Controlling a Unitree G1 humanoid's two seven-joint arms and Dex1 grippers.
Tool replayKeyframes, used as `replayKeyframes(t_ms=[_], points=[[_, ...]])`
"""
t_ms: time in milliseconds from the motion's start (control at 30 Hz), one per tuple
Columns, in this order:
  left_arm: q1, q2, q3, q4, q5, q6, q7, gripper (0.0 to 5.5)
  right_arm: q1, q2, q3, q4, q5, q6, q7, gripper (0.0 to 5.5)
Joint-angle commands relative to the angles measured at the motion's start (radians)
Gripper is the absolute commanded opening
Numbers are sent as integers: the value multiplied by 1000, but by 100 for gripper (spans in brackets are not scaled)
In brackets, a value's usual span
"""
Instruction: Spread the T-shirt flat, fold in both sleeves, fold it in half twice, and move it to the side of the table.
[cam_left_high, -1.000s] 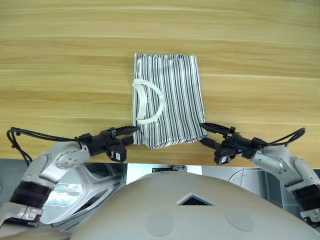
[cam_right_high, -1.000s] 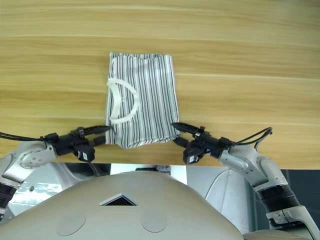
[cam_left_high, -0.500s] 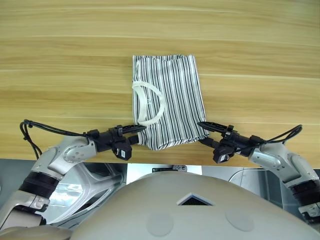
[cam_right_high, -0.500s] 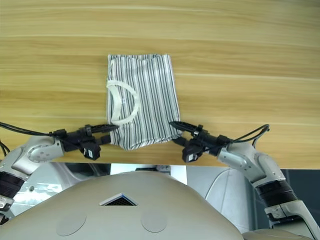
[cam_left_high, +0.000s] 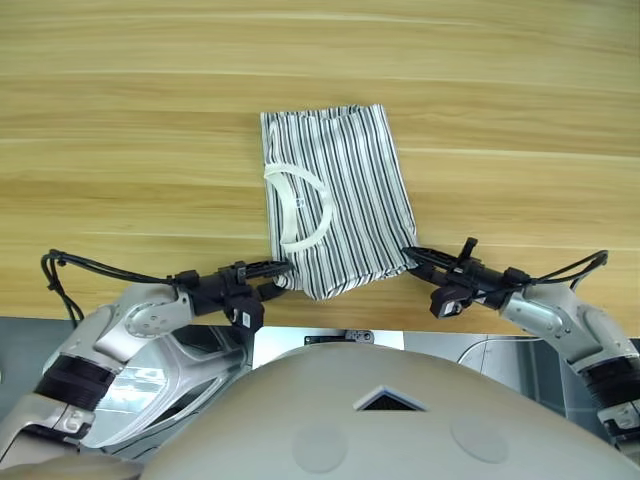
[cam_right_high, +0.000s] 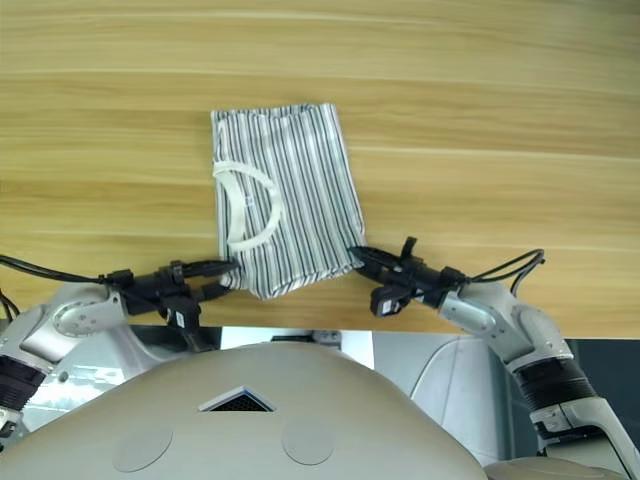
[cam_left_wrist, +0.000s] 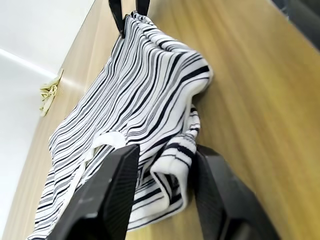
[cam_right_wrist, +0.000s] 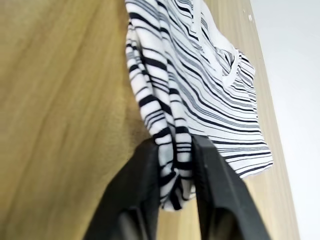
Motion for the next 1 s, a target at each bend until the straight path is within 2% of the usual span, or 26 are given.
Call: replayKeyframes(t_ms=[33, 133, 433, 633, 867, 1000], points=[[-33, -28, -35, 75, 44, 33, -27, 186, 22, 1, 11, 15, -23, 34, 22, 38], [-72, -61, -49, 109, 57, 38, -21, 186, 21, 11, 20, 22, -29, 31, 16, 11], [-118, -75, -124, 135, 56, 21, -70, 186, 9, 24, 21, 14, -25, 30, 12, 11], [-109, -45, -141, 143, 34, 11, -101, 104, 1, 37, 21, 13, -26, 33, 12, 11], [-71, -20, -81, 141, -20, 23, -60, 16, -18, 46, 3, 20, -10, 29, -7, 11], [-81, -34, -55, 164, -55, 22, -47, 5, -23, 36, -19, -12, 82, 17, 10, 10]])
